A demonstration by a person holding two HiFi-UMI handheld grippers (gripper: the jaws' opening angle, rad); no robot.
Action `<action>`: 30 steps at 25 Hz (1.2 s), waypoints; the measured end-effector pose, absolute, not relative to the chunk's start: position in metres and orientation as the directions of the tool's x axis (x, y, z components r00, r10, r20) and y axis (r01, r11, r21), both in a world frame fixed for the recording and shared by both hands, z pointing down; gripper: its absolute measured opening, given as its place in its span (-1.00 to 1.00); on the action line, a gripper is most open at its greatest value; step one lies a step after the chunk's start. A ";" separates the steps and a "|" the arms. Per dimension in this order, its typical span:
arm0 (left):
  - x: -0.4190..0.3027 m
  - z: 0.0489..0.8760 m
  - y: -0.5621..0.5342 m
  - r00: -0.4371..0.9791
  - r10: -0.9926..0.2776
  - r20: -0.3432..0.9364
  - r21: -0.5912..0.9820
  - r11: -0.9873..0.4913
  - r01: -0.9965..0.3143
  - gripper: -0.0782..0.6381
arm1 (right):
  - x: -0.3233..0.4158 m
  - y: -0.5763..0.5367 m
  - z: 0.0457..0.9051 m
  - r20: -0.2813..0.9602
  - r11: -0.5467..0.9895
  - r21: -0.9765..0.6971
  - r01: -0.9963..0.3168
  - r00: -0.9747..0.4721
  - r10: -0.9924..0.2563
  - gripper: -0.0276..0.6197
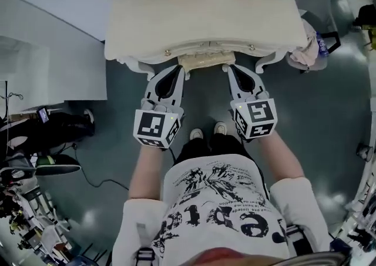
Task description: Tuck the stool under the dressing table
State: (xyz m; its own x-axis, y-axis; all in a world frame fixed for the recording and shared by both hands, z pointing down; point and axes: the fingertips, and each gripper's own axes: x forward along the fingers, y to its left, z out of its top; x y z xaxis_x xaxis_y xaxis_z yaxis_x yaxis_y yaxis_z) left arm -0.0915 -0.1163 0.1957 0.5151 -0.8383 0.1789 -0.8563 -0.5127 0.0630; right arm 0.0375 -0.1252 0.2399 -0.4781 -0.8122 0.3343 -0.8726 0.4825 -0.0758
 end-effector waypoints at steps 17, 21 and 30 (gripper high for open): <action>-0.100 0.045 -0.091 0.543 -0.840 0.006 -0.032 -0.543 -0.839 -0.73 | 0.068 -0.099 0.085 0.120 0.427 0.005 -0.904 -0.423 -0.898 -0.86; -0.107 0.042 -0.089 0.539 -0.842 0.020 -0.023 -0.539 -0.842 -0.73 | 0.064 -0.099 0.085 0.128 0.431 -0.014 -0.902 -0.430 -0.894 -0.86; -0.107 0.042 -0.090 0.526 -0.850 0.043 -0.033 -0.527 -0.849 -0.73 | 0.063 -0.098 0.075 0.126 0.433 0.001 -0.902 -0.429 -0.894 -0.86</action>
State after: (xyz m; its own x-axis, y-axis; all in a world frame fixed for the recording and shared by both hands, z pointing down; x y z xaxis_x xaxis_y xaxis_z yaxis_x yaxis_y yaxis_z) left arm -0.1073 -0.0901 0.0424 0.5258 -0.8495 0.0427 -0.8491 -0.5272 -0.0328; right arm 0.0629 -0.0975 0.0754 -0.4291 -0.8945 0.1257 -0.9016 0.4327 0.0015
